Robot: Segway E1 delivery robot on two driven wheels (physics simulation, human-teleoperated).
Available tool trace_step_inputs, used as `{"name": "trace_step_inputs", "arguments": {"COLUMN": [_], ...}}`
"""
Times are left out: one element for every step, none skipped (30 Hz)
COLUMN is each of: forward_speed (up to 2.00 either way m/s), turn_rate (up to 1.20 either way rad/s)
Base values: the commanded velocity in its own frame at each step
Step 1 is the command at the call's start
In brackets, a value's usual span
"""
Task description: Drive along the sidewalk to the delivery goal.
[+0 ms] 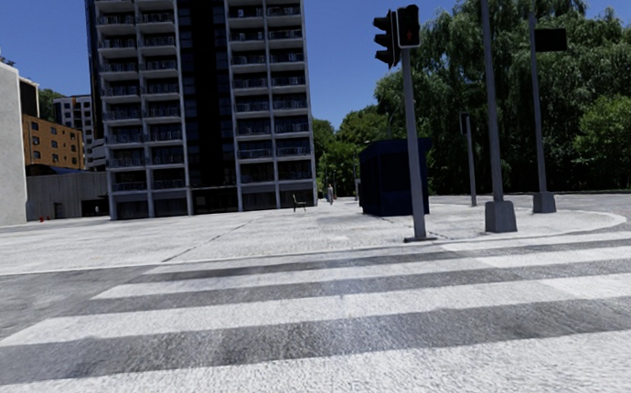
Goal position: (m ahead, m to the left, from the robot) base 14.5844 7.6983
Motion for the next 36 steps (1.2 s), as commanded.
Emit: {"name": "trace_step_inputs", "arguments": {"forward_speed": [2.00,2.00,2.00,2.00,2.00,2.00,2.00,2.00,2.00,2.00,2.00,2.00,2.00,2.00,2.00,2.00,2.00,2.00,2.00,2.00,2.00,2.00,2.00,2.00,2.00,2.00,2.00,2.00,2.00,2.00,2.00,2.00,2.00,2.00,2.00,2.00], "turn_rate": [0.00,0.00,0.00,0.00,0.00,0.00,0.00,0.00,0.00,0.00,0.00,0.00,0.00,0.00,0.00,0.00,0.00,0.00,0.00,0.00,0.00,0.00,0.00,0.00,0.00,0.00,0.00,0.00,0.00,0.00,0.00,0.00,0.00,0.00,0.00,0.00]}}
